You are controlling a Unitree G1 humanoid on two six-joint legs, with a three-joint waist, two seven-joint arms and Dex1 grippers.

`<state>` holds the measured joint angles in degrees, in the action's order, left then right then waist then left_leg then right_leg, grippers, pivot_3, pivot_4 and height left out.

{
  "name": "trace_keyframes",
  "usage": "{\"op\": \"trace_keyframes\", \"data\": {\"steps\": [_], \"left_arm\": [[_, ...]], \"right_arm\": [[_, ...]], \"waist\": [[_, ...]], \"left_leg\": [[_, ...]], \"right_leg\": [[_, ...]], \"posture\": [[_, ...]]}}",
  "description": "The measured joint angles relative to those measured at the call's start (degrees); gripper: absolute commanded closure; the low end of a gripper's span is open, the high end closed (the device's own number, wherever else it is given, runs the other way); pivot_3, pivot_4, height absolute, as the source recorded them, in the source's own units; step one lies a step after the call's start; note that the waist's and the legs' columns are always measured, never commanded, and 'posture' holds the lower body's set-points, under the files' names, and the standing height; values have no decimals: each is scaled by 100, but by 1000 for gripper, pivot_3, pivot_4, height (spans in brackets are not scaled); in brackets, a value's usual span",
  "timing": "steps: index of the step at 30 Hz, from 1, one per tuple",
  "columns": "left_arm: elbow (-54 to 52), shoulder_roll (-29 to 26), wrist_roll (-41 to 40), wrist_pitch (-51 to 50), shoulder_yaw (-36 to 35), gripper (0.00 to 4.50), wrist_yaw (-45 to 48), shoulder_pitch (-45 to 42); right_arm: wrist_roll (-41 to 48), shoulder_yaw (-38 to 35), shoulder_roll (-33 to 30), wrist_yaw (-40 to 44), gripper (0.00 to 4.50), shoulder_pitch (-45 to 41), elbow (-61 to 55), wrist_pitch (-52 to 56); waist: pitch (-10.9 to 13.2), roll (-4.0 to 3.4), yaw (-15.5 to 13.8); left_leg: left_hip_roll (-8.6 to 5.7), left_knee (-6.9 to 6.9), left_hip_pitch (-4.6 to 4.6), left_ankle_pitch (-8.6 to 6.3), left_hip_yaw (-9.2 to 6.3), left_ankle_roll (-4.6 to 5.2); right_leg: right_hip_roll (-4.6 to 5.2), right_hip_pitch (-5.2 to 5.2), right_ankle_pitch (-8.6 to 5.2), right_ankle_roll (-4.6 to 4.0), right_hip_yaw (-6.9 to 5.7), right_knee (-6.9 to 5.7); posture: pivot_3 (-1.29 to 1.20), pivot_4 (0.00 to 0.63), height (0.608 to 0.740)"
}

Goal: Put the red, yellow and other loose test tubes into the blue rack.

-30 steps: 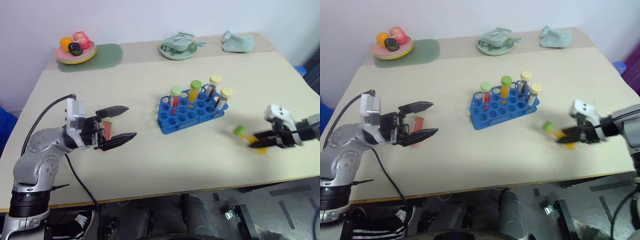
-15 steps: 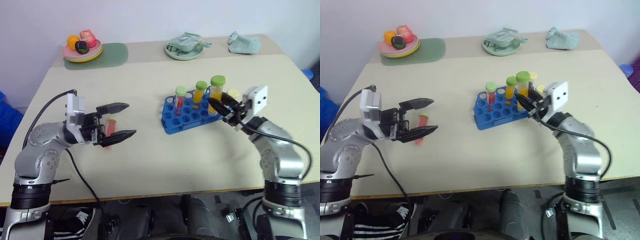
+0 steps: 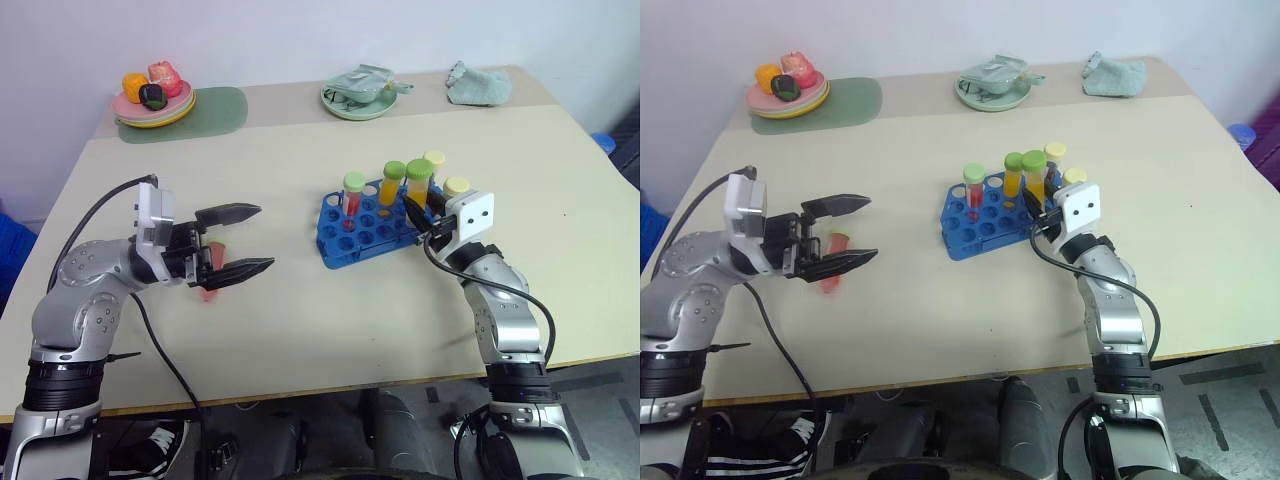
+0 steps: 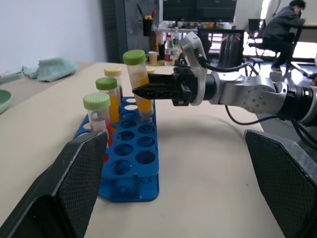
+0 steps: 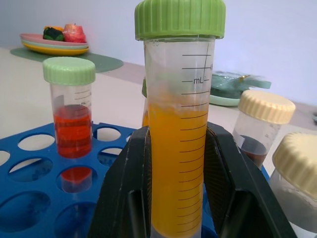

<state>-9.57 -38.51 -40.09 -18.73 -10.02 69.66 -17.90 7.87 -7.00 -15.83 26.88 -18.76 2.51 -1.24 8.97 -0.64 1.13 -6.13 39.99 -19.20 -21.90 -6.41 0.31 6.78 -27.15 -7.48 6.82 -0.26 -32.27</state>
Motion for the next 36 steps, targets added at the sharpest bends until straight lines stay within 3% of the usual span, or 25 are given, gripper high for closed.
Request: {"op": "trace_keyframes", "data": {"steps": [15, 24, 31, 36], "left_arm": [[-6, -29, -10, -100, -5, 0, -6, -107], [-4, -90, -10, -103, -5, 0, 13, -144], [19, -92, -9, -101, -5, 0, 18, -167], [56, -91, -9, -92, -8, 0, 33, -161]], "right_arm": [[102, 239, 366, -407, 3604, 211, -225, 185], [616, 33, 460, -615, 3604, 319, -235, 452], [879, -61, 288, -334, 191, 430, -284, 460], [1055, -47, -139, 141, 60, 562, -589, 499]], "waist": [[0, 0, 2], [0, 0, -40], [0, -1, -2], [1, -2, -21]], "left_leg": [[0, -2, 0, 0, -1, 0], [0, 0, -1, 0, -5, 0], [-1, -2, 1, 0, -4, 0], [0, -1, -2, 0, -3, 1]], "right_leg": [[-1, -1, 0, 0, 0, 0], [0, 3, 0, 0, 0, 1], [-3, 2, 0, 0, 0, 2], [-2, 2, 0, 0, 0, 4]], "posture": [[0, 150, 740], [0, 150, 740], [0, 150, 740], [0, 150, 740]]}}
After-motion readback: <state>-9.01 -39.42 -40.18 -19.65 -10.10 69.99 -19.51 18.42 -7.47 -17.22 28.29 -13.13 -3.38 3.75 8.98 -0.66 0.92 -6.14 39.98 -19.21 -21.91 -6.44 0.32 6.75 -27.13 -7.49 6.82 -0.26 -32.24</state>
